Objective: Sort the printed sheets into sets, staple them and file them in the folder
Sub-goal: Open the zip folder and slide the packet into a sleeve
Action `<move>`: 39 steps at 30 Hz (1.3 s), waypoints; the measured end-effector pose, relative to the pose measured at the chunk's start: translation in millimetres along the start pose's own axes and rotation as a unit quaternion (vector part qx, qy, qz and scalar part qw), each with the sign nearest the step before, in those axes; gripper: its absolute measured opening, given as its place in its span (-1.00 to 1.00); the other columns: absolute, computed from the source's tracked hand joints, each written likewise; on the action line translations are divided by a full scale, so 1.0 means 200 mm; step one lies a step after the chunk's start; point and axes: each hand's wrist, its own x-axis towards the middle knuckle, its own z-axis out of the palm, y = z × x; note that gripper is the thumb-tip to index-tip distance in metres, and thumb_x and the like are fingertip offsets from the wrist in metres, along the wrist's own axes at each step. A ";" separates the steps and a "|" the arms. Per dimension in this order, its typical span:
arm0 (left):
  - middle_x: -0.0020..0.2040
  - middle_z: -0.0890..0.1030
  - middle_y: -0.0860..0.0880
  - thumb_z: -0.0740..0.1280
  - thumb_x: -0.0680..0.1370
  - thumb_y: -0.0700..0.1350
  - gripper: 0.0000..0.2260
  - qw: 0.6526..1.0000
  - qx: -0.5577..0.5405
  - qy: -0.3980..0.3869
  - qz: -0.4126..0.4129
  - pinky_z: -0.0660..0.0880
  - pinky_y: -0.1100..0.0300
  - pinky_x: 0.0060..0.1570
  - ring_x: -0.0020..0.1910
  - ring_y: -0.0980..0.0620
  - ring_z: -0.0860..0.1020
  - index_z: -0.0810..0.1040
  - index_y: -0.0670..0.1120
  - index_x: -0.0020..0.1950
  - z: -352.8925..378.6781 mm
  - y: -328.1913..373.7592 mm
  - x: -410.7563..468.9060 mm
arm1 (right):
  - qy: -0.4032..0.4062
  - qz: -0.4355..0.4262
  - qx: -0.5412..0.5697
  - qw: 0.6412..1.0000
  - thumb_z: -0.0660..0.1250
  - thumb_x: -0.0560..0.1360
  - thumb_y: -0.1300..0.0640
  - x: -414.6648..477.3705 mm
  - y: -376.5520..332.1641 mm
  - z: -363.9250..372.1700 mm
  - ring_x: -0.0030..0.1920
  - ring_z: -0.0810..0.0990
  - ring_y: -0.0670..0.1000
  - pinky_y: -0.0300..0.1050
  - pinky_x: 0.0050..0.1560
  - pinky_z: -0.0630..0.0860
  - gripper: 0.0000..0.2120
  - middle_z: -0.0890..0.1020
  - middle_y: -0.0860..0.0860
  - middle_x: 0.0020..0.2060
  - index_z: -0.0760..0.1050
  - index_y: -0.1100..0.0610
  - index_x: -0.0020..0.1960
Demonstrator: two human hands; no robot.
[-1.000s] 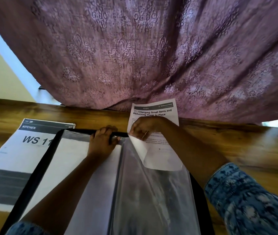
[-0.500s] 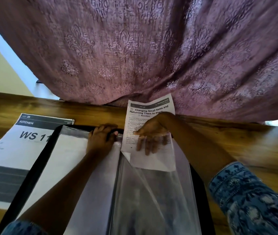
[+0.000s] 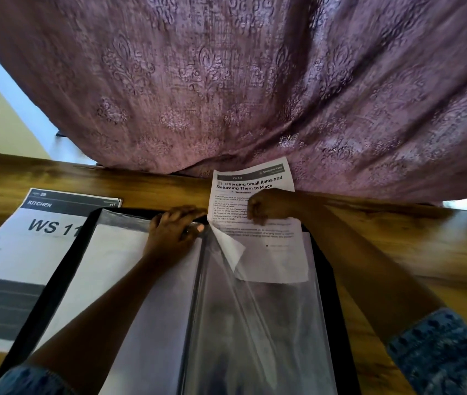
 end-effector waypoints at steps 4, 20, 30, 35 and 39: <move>0.38 0.44 0.05 -0.04 0.53 0.24 -0.51 0.999 -0.043 0.001 0.006 0.18 -0.05 0.36 0.35 -0.02 0.38 0.34 0.23 0.42 0.00 -0.02 0.01 | 0.032 -0.209 -0.014 0.977 0.40 0.42 0.35 0.10 -0.06 0.05 0.05 0.55 0.00 -0.21 0.10 0.43 -0.80 0.61 0.05 0.03 0.61 0.19 0.03; 0.30 0.52 0.02 0.10 0.50 0.19 -0.50 0.999 -0.024 0.033 -0.036 0.27 -0.06 0.33 0.29 -0.05 0.45 0.41 0.07 0.40 0.07 -0.08 0.06 | -0.152 -0.251 -0.160 0.942 0.46 0.41 0.20 0.36 -0.35 0.01 -0.24 0.48 -0.26 -0.49 -0.29 0.34 -0.81 0.61 -0.03 -0.16 0.62 0.21 0.01; 0.29 0.54 -0.04 0.07 0.47 0.21 -0.45 0.999 -0.013 0.026 -0.039 0.24 -0.08 0.32 0.29 -0.09 0.46 0.46 0.01 0.36 0.05 -0.06 0.05 | -0.230 -0.197 -0.323 0.896 0.41 0.46 0.09 0.42 -0.50 0.00 -0.56 0.29 -0.10 -0.21 -0.43 0.26 -0.60 0.35 -0.06 -0.56 0.31 0.08 -0.46; 0.30 0.52 -0.03 0.05 0.47 0.22 -0.46 0.999 -0.013 0.022 -0.035 0.20 -0.07 0.34 0.30 -0.09 0.44 0.46 0.03 0.35 0.03 -0.03 0.04 | -0.120 -0.254 -0.432 0.857 0.29 0.50 0.12 0.40 -0.43 0.07 -0.39 0.32 -0.03 -0.20 -0.40 0.22 -0.74 0.41 -0.01 -0.40 0.43 0.11 -0.36; 0.34 0.49 0.04 0.03 0.45 0.25 -0.45 0.999 -0.020 0.021 -0.037 0.16 -0.03 0.36 0.33 -0.02 0.41 0.46 0.08 0.35 0.00 -0.02 0.03 | 0.025 -0.259 -0.429 0.865 0.28 0.53 0.01 0.37 -0.38 0.05 -0.07 0.50 0.02 -0.34 -0.34 0.24 -0.80 0.53 0.02 -0.12 0.57 0.12 0.00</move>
